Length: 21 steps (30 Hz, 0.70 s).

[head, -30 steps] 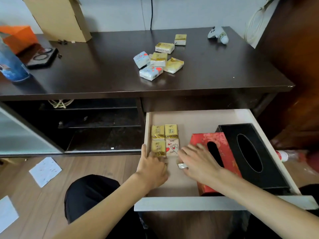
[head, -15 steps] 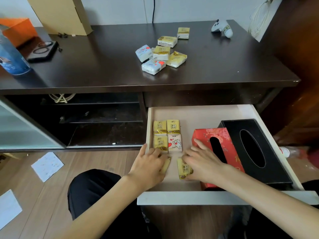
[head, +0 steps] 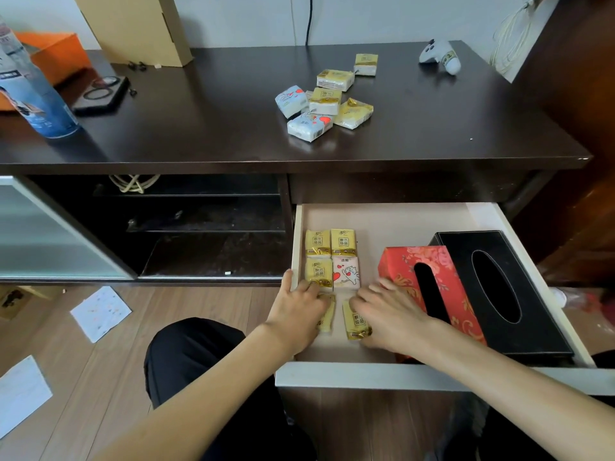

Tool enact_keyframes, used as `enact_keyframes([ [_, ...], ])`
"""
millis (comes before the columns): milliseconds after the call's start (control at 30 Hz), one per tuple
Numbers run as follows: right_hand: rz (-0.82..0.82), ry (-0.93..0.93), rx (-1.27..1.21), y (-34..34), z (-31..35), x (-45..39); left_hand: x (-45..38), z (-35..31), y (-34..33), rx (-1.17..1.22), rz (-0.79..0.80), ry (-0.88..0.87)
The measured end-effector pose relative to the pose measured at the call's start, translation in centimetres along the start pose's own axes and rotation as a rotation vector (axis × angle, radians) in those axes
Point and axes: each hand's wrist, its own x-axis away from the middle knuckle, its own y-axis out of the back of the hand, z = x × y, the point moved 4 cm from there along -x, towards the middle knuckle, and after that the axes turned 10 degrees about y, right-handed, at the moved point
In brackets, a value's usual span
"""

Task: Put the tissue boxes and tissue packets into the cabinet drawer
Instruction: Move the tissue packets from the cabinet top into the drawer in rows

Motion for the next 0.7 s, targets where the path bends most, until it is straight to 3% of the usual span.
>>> enact_keyframes([
  [267, -0.124, -0.040, -0.089, 0.3, 0.1, -0.4, 0.0, 0.2, -0.4, 0.014, -0.012, 0.058],
  [700, -0.132, -0.073, -0.102, 0.5, 0.7, -1.6, 0.4, 0.7, -0.5, 0.019, -0.034, 0.024],
])
